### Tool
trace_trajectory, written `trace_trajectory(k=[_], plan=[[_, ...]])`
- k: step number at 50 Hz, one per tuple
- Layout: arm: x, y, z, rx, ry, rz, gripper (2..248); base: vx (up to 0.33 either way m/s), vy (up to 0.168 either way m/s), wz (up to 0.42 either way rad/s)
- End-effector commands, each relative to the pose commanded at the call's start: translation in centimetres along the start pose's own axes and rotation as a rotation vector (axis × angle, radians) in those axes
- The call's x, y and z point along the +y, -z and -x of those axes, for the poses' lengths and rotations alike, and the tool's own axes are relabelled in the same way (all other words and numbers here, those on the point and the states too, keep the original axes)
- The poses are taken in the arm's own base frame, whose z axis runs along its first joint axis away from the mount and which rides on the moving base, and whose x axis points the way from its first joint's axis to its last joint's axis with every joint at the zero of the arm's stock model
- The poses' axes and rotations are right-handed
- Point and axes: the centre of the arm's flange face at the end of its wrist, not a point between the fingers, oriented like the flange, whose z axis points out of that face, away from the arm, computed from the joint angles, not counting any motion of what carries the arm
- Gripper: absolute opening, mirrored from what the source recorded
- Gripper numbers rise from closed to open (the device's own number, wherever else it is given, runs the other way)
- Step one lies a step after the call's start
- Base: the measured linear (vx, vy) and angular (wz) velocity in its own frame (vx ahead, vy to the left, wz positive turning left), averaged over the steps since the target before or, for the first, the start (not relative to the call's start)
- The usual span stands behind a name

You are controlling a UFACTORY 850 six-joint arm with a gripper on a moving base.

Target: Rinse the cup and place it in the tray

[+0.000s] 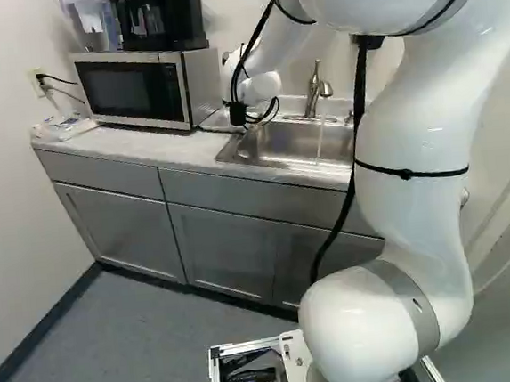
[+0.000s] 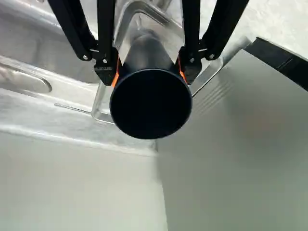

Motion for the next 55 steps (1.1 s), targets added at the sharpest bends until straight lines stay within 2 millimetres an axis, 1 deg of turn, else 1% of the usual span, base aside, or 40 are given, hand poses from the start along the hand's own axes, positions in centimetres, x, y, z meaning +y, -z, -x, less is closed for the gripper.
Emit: trace_trajectory(k=[9, 23, 24, 28, 29, 33, 34, 38, 39, 49, 55], plan=[[0.05, -0.52, 0.91, -0.018, 0.001, 0.001, 126, 0.0, 0.0, 0.0], [0.05, -0.52, 0.91, -0.018, 0.001, 0.001, 126, 0.0, 0.0, 0.0], [0.05, -0.52, 0.91, -0.018, 0.001, 0.001, 149, 0.0, 0.0, 0.0], [0.05, -0.52, 0.91, -0.018, 0.001, 0.001, 149, 0.0, 0.0, 0.0], [0.05, -0.52, 0.91, -0.018, 0.001, 0.001, 183, 0.0, 0.0, 0.0], [0.05, -0.52, 0.91, -0.018, 0.001, 0.001, 183, 0.0, 0.0, 0.0], [0.05, -0.52, 0.91, -0.018, 0.001, 0.001, 217, 0.0, 0.0, 0.0], [0.05, -0.52, 0.91, -0.018, 0.001, 0.001, 217, 0.0, 0.0, 0.0], [0.05, -0.52, 0.91, -0.018, 0.001, 0.001, 247, 0.0, 0.0, 0.0], [0.05, -0.51, 0.89, -0.017, 0.001, 0.001, 247, 0.0, 0.0, 0.0], [0.03, -0.29, 0.52, -0.01, 0.0, 0.001, 247, 0.0, 0.0, 0.0]])
